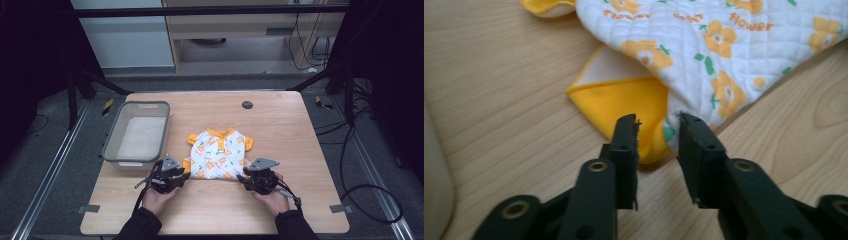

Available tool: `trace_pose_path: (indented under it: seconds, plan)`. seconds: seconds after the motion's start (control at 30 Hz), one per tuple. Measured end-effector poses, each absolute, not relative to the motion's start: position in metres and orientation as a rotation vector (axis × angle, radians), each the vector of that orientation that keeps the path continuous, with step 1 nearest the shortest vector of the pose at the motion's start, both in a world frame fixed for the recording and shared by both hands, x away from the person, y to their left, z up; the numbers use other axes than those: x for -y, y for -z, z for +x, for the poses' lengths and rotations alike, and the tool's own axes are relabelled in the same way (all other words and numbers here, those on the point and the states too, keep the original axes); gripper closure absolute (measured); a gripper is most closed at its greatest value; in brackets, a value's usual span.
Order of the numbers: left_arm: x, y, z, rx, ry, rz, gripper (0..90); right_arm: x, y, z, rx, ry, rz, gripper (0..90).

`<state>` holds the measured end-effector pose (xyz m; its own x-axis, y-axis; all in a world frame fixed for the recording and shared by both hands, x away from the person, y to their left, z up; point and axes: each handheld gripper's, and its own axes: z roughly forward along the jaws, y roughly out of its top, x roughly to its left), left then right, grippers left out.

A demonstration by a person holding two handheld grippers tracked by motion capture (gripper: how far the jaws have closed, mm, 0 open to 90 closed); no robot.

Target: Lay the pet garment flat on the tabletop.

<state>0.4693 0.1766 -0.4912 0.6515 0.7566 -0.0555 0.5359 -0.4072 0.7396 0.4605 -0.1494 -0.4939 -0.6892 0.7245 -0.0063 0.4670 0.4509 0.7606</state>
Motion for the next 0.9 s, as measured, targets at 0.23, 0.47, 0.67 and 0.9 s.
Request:
trace_pose_path:
  seconds: [0.23,0.47,0.67,0.9]
  plan:
    - [-0.176,0.491,0.47,-1.002,-0.351,2.142,88.6,0.147,0.492,0.461,-2.413,-1.101,1.016,78.9]
    - [-0.175,0.474,0.46,-0.935,-0.355,2.115,89.9,0.153,0.477,0.455,-2.377,-1.214,1.02,80.7]
    - [-0.181,0.458,0.451,-0.899,-0.346,2.061,90.0,0.157,0.466,0.448,-2.367,-1.286,1.001,80.7]
    - [-0.19,0.433,0.432,-0.833,-0.328,1.992,90.0,0.162,0.448,0.436,-2.356,-1.382,0.99,81.1]
